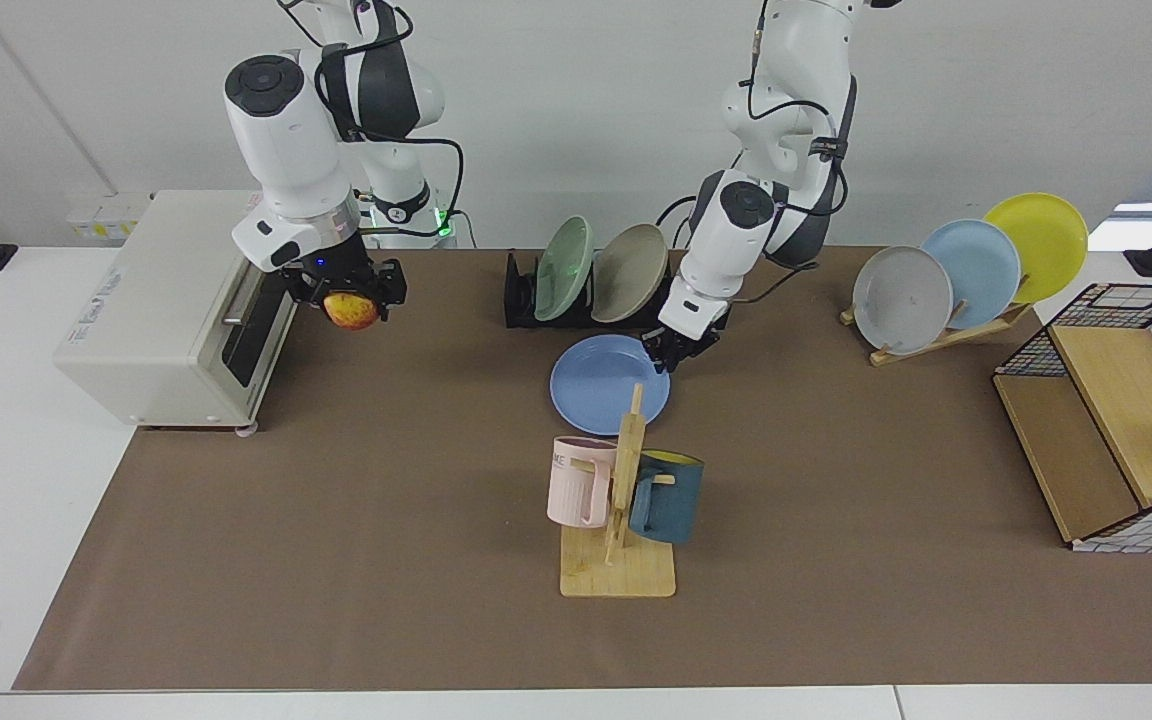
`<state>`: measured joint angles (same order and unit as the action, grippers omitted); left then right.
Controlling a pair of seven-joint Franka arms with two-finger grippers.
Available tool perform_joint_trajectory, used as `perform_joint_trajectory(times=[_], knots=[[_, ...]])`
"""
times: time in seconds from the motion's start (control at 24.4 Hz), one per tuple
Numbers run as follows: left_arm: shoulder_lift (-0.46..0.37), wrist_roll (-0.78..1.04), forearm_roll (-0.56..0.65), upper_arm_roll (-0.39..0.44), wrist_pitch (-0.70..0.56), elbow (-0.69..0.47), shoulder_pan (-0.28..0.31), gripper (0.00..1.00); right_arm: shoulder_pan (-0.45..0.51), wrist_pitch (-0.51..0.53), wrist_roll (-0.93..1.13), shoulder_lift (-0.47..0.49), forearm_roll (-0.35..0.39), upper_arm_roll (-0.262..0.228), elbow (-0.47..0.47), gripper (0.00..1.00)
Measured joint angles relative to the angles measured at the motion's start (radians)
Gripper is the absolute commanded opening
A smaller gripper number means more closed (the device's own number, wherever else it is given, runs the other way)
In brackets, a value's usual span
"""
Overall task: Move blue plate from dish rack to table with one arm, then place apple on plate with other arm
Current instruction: 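Lift the blue plate onto the table while the right gripper grasps the apple, then open the left gripper and withdraw it from the blue plate, then carry the apple with the right gripper and lower it onto the plate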
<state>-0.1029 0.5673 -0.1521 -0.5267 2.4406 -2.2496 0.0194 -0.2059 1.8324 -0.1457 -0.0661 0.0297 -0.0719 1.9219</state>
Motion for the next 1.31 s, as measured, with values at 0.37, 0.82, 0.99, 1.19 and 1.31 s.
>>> perform_joint_trajectory(times=[0.37,0.82,0.99,1.19,1.31], knots=[[0.001,-0.021,0.077,0.006,-0.097,0.038,0.001,1.00,0.001,0.000,0.052,0.009,0.000,0.001,0.001,0.00],[0.071,-0.056,0.215,0.086,-0.426,0.245,0.004,1.00,-0.019,0.013,0.025,0.023,-0.004,0.013,0.002,0.00],[0.117,-0.143,0.215,0.151,-0.563,0.338,0.011,1.00,-0.076,0.028,-0.048,0.052,-0.004,0.017,-0.002,0.00],[0.149,-0.257,0.212,0.243,-0.673,0.433,0.014,1.00,-0.146,0.041,-0.150,0.108,-0.004,0.025,-0.048,0.00],[0.162,-0.330,0.199,0.298,-0.718,0.475,0.014,1.00,-0.188,0.044,-0.206,0.151,-0.009,0.026,-0.100,0.00]])
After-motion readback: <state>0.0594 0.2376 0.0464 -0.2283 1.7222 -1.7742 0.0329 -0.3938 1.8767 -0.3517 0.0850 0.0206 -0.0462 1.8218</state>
